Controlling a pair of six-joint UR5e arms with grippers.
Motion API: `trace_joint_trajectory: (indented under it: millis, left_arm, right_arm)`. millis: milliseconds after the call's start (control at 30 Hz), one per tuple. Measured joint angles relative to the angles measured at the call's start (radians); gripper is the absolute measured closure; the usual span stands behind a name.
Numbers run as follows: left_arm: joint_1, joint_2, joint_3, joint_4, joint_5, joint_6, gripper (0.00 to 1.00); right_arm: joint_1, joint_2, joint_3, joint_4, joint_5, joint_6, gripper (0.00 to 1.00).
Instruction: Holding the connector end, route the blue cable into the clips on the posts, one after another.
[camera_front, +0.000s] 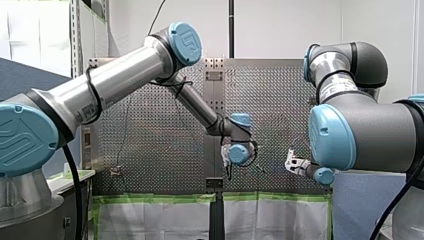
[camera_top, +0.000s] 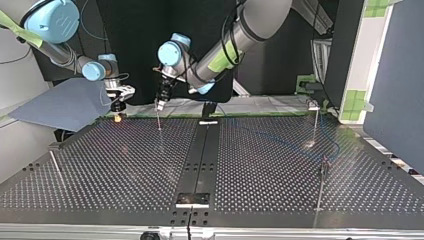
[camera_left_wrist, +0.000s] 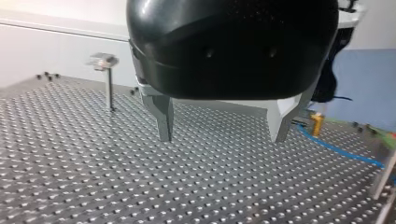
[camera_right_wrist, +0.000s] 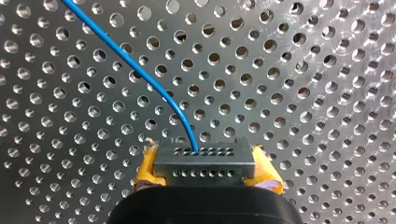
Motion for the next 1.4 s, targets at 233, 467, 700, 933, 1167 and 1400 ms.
trace_joint_trajectory:
  millis: [233, 467, 700, 933, 1167, 1400]
  left_arm:
    - [0.019, 0.065, -0.065, -0.006, 0.015, -0.010, 0.00]
    - [0.045, 0.141, -0.140, -0.011, 0.023, -0.016, 0.00]
    - [0.070, 0.203, -0.203, -0.001, 0.064, -0.020, 0.00]
    - [0.076, 0.270, -0.269, 0.032, 0.088, -0.046, 0.00]
    - [0.075, 0.338, -0.338, 0.048, 0.091, -0.054, 0.00]
    - [0.065, 0.403, -0.403, 0.066, 0.077, -0.056, 0.00]
  right_arm:
    - [0.000, 0.001, 0.000, 0.000, -0.001, 0.000, 1.00]
    - [0.000, 0.001, 0.000, 0.001, -0.002, 0.000, 1.00]
    - [0.000, 0.002, 0.000, 0.005, -0.002, 0.000, 1.00]
    - [0.002, 0.004, 0.000, 0.007, -0.003, 0.000, 1.00]
    - [0.004, 0.004, 0.000, 0.006, -0.003, 0.000, 1.00]
    - [0.005, 0.007, 0.000, 0.004, -0.003, 0.000, 1.00]
